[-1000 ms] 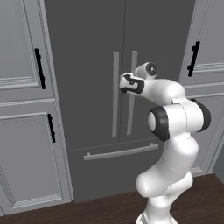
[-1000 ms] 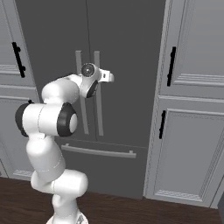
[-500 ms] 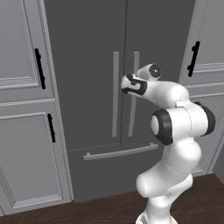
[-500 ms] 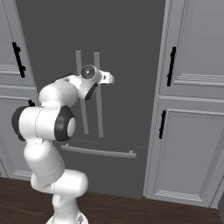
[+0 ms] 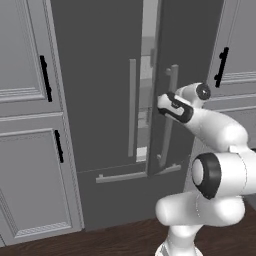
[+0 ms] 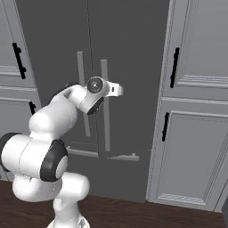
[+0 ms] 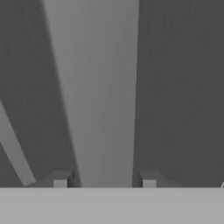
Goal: Take the strawberry from the fridge and place it on top of the pancake, located on the dining counter.
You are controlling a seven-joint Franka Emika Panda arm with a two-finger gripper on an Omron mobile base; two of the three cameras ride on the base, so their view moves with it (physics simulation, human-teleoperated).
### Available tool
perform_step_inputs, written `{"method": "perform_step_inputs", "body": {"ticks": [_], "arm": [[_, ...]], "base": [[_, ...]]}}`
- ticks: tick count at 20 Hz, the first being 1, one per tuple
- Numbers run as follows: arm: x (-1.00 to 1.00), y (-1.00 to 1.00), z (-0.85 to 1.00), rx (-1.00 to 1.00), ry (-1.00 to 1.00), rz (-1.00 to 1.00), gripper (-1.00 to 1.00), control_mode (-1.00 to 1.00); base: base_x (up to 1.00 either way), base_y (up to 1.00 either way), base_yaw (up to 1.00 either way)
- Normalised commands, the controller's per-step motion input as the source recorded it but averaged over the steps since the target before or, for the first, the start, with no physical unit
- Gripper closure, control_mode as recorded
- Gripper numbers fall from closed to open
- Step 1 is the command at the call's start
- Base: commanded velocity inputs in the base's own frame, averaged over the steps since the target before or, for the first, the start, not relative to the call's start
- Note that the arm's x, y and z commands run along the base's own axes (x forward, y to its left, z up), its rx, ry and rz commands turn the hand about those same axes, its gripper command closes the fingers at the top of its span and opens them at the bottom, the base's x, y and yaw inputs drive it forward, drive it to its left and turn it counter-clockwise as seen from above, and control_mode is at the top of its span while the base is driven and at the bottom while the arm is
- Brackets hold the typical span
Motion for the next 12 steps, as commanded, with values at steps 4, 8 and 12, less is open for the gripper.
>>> {"method": "perform_step_inputs", "body": {"ticks": [4, 8, 12], "arm": [[-0.97, -0.83, 0.0, 0.02, 0.0, 0.0, 1.0, -1.0], [-0.69, -0.82, 0.0, 0.0, 0.05, -0.02, 1.0, -1.0], [-0.32, -0.99, 0.0, 0.0, 0.05, 0.0, 1.0, -1.0]], "base": [[0.0, 0.0, 0.0], [0.0, 0.0, 0.0], [0.0, 0.0, 0.0]]}}
